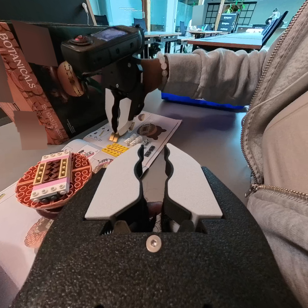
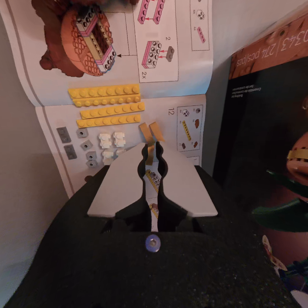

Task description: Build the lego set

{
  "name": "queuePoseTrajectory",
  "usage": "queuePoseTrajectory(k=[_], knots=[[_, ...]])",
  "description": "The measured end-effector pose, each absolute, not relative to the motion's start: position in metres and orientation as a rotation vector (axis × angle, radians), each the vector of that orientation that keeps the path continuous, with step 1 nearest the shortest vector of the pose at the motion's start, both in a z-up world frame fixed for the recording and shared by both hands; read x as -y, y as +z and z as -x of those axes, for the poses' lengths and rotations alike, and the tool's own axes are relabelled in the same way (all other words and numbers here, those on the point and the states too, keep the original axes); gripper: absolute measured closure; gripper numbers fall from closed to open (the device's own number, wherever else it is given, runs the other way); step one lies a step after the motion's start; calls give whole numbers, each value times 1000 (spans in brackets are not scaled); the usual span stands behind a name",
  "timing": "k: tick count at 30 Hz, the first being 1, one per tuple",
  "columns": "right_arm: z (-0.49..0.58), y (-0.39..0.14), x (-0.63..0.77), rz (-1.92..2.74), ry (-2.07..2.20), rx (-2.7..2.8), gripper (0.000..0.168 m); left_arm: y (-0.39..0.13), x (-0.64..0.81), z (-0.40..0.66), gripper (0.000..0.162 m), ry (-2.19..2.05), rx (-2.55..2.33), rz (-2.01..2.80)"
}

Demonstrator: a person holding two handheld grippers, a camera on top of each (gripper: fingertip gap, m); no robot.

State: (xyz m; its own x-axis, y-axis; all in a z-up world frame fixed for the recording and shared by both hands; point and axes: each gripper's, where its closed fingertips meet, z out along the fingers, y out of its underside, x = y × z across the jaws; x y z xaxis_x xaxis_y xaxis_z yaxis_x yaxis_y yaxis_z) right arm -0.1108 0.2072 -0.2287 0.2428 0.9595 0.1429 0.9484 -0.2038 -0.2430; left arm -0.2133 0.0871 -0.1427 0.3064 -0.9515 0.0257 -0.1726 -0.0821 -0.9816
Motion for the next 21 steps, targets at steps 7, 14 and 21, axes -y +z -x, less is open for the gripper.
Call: queuePoseTrajectory(k=[7, 14, 21], knots=[[93, -225, -201, 2275, 35, 1784, 159, -145, -87, 212, 139, -929, -1079, 1518], [86, -233, -202, 2288, 18, 1761, 160, -144, -86, 209, 139, -928, -1091, 1513], [80, -200, -203, 2257, 30, 1621, 159, -144, -85, 209, 139, -913, -1097, 1520]])
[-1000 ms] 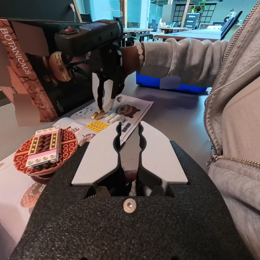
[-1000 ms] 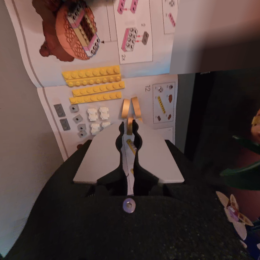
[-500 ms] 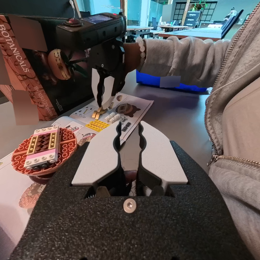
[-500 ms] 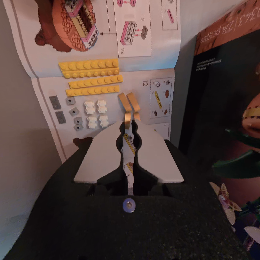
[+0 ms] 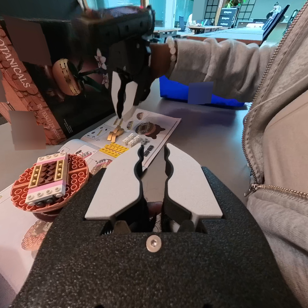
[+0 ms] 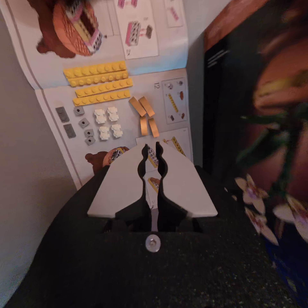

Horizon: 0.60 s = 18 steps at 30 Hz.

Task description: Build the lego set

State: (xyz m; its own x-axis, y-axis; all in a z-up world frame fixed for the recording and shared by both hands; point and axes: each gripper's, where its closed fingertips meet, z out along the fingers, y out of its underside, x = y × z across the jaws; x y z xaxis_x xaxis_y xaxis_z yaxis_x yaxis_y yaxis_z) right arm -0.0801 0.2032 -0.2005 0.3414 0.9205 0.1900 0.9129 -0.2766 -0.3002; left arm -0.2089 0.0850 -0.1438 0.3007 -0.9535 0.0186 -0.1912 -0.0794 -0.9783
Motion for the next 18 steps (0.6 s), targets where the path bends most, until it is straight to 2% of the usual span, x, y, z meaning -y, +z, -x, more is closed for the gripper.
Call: queuePoseTrajectory(k=[5, 7, 10, 14, 15, 18], knots=[[73, -103, -184, 1957, 346, 1174, 158, -143, -87, 204, 139, -920, -1091, 1526], [52, -59, -167, 1809, 420, 981, 152, -142, -88, 199, 139, -927, -1094, 1524], [9, -19, -133, 1653, 460, 785, 125, -138, -87, 187, 138, -944, -1113, 1508], [-48, -12, -91, 1620, 388, 675, 86, -133, -92, 167, 135, -973, -1089, 1515], [-58, -10, -81, 1596, 378, 662, 79, -131, -93, 161, 135, -1001, -1073, 1524], [-89, 3, -57, 1510, 376, 578, 78, -118, -93, 145, 136, -1110, -1009, 1516]])
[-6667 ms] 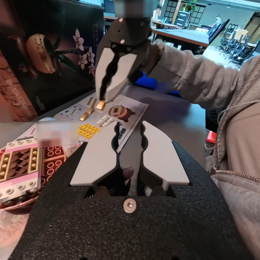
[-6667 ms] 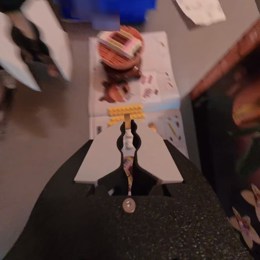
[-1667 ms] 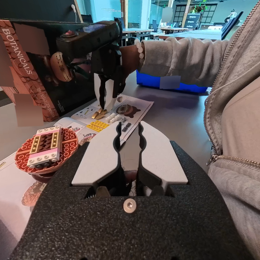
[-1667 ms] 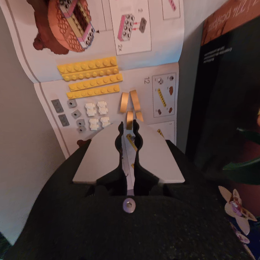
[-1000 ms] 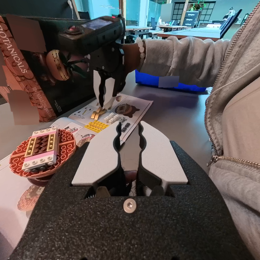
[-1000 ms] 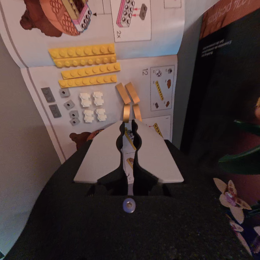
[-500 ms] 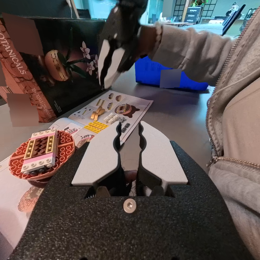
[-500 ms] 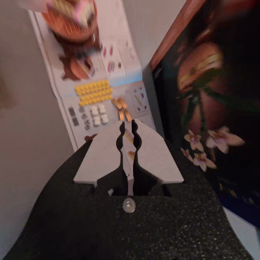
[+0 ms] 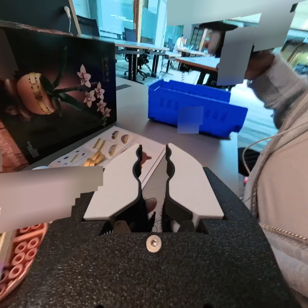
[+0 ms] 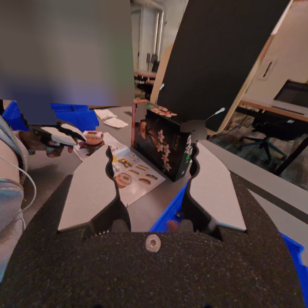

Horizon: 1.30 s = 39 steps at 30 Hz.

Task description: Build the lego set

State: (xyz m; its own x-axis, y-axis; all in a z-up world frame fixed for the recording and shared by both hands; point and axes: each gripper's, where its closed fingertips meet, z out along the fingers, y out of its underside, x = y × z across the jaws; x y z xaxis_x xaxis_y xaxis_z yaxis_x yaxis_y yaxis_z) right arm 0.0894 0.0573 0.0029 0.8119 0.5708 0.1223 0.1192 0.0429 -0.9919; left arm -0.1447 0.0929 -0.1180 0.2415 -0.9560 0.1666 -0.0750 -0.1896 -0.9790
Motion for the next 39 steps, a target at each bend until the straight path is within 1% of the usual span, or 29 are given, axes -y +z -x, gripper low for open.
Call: queuePoseTrajectory(k=[1, 3, 5, 7, 9, 11, 12, 14, 16, 17, 19, 21, 24, 27, 31, 34, 36, 38, 39], knots=[[-99, 9, -50, 1468, 375, 559, 80, -113, -94, 140, 136, -1134, -986, 1499], [-125, 19, -39, 1405, 325, 496, 88, -105, -96, 131, 135, -1147, -956, 1452], [-143, 18, -31, 1396, 301, 477, 88, -103, -99, 121, 132, -1126, -961, 1431], [-159, 6, -28, 1444, 266, 480, 86, -108, -101, 108, 126, -1093, -1005, 1449], [-172, -13, -29, 1522, 213, 512, 78, -115, -101, 93, 120, -1065, -1077, 1474], [-180, -34, -31, 1604, 188, 568, 75, -121, -101, 77, 115, -1034, -1155, 1489], [-185, -42, -33, 1638, 181, 586, 77, -124, -100, 70, 113, -1018, -1192, 1491], [-194, -54, -38, 1680, 171, 613, 92, -129, -98, 55, 107, -990, -1255, 1497], [-200, -63, -41, 1696, 183, 641, 101, -134, -96, 43, 99, -974, -1299, 1512], [-202, -67, -43, 1701, 184, 652, 101, -137, -96, 37, 90, -969, -1313, 1523], [-211, -74, -48, 1713, 170, 631, 92, -143, -96, 28, 73, -956, -1330, 1555], [-217, -82, -50, 1720, 157, 606, 85, -147, -96, 22, 65, -951, -1339, 1587], [-224, -93, -49, 1734, 149, 565, 86, -149, -94, 15, 65, -963, -1350, 1603], [-219, -97, -43, 1731, 190, 571, 100, -150, -92, 12, 62, -965, -1374, 1606], [-219, -109, -41, 1805, 211, 579, 106, -151, -90, 10, 58, -988, -1376, 1615], [-216, -118, -42, 1879, 227, 600, 112, -150, -89, 10, 58, -1003, -1369, 1606], [-216, -118, -46, 1878, 202, 617, 122, -149, -89, 12, 61, -1007, -1362, 1599], [-215, -119, -52, 1894, 188, 635, 143, -147, -89, 15, 70, -1017, -1354, 1586], [-215, -122, -55, 1927, 181, 648, 149, -147, -88, 17, 76, -1029, -1352, 1577]])
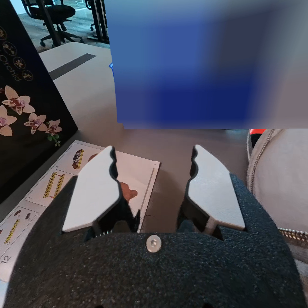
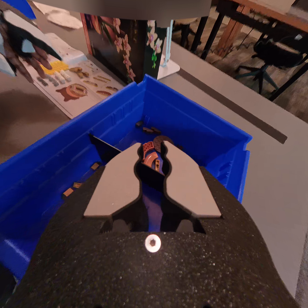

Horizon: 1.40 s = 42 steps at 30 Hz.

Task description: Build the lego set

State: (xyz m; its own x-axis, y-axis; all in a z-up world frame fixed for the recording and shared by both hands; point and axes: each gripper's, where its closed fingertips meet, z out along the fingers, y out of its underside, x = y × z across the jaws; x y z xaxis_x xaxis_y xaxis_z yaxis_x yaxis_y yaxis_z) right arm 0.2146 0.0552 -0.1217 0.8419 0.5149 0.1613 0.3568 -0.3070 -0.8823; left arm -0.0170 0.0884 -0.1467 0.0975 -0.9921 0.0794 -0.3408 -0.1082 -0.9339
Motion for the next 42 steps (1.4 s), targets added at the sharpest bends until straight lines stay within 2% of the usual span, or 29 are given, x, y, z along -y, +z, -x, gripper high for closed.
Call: queuePoseTrajectory(k=[4, 9, 11, 13, 21, 32, 42], knots=[[-219, -145, -71, 2147, 127, 776, 160, -146, -87, 28, 104, -1062, -1321, 1549], [-211, -155, -94, 2235, 78, 920, 164, -145, -89, 46, 122, -1096, -1220, 1533], [-210, -160, -100, 2262, 23, 967, 164, -148, -90, 53, 149, -1098, -1208, 1535], [-210, -166, -102, 2294, -15, 1000, 163, -152, -89, 60, 160, -1074, -1232, 1554], [-210, -180, -104, 2372, 98, 858, 163, -165, -95, 85, 160, -1027, -1226, 1651], [-206, -177, -117, 2165, 80, 736, 163, -193, -91, 102, 159, -986, -1285, 1727], [-205, -178, -119, 2168, 160, 656, 162, -187, -89, 105, 159, -1077, -1250, 1701]])
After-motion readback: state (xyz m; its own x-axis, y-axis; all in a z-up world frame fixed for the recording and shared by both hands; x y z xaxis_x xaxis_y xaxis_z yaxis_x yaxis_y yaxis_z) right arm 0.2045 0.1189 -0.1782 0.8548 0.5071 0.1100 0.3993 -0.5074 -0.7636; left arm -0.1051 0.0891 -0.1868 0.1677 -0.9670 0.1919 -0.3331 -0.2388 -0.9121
